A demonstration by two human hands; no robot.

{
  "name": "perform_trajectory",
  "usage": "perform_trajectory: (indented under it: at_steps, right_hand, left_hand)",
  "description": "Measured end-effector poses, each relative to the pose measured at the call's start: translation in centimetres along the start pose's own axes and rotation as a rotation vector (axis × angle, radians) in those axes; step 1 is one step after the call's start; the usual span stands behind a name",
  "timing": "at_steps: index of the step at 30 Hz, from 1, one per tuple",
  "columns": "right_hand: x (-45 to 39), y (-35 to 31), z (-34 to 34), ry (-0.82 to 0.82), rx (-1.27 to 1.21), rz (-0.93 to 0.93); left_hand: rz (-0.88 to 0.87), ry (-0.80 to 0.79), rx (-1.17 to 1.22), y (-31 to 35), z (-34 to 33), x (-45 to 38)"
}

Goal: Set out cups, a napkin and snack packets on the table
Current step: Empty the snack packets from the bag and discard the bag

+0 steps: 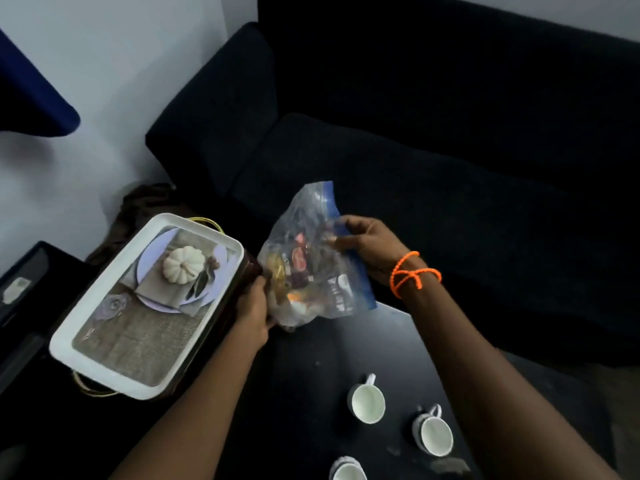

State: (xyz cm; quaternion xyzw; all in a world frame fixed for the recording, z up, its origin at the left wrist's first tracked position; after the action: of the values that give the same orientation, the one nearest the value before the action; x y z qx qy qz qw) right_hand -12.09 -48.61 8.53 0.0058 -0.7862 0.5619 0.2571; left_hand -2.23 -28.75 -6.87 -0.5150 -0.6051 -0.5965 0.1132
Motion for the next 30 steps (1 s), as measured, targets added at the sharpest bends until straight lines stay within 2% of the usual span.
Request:
perform_trajectory:
  at_steps: [1,2,3,5,8,10,12,19,22,24,26,28,29,30]
  right_hand:
    - [-0.1,1.1,-0.4,0.033,0.049,-0.023]
    - [-0.2,2.3,-0.7,0.069,0.121,-0.048]
    - [-0.3,3.5,-1.0,0.099,0.196,-0.072]
    - [-0.3,5.7,-1.4,0.119,0.231,-0.093]
    - [0.0,7.0,-1.4,0.130,0.098,-0.119]
    - [0.3,7.1,-0.8,0.165,0.042,-0.120]
    - [0.6,6.5,-0.2,0.212,0.091,-0.088]
    - [2.5,3.5,3.7,0.568,0.837,-0.016]
    - [3.3,2.6,2.8,0.675,1.142,-0.046]
    - [3.9,1.5,1.1,0.761,1.335,0.058]
    - [3.8,0.8,-1.4,0.733,1.372,0.254]
    - [2.2,0.8,-3.6,0.554,1.304,0.339]
    - [0.6,1.3,-3.8,0.465,1.253,0.281]
    - [-1.2,2.3,-3.7,0.388,1.262,0.146]
  left_hand:
    - [0.013,0.231,-0.105,-0.3,0.6,0.8]
    - [-0.030,0.394,-0.187,0.1,0.7,1.9]
    - [-0.130,0.466,-0.199,0.9,0.0,2.7]
    - [-0.305,0.341,-0.203,2.2,-2.5,3.0]
    - [-0.352,0.091,-0.401,3.8,-5.9,2.7]
    - [-0.364,0.066,-0.555,4.5,-6.8,2.4]
    - [-0.385,0.081,-0.589,5.1,-6.9,2.0]
    - [-0.621,0.282,-0.556,7.9,-4.5,4.3]
    - [-0.661,0.247,-0.579,8.2,-5.1,5.3]
    - [-0.677,0.221,-0.629,7.8,-5.7,5.5]
    - [-0.647,0.217,-0.689,7.2,-6.2,5.2]
    - [-0.564,0.218,-0.725,6.5,-6.2,4.4]
    - [-0.513,0.218,-0.733,6.1,-6.1,4.0]
    - [-0.471,0.216,-0.737,5.9,-6.0,3.7]
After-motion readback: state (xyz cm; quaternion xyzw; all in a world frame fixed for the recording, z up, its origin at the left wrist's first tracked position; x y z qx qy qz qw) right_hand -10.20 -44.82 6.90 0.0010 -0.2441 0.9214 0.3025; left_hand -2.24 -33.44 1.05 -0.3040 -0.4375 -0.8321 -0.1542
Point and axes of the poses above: each hand's wrist, its own x-axis away from the middle knuckle, its own z-axis out of the back of the hand, y = z × x, the point moved 6 cm from there along -x, towards the middle knuckle, and after that the axes turned 12 degrees about -y, right-handed, at the moved point
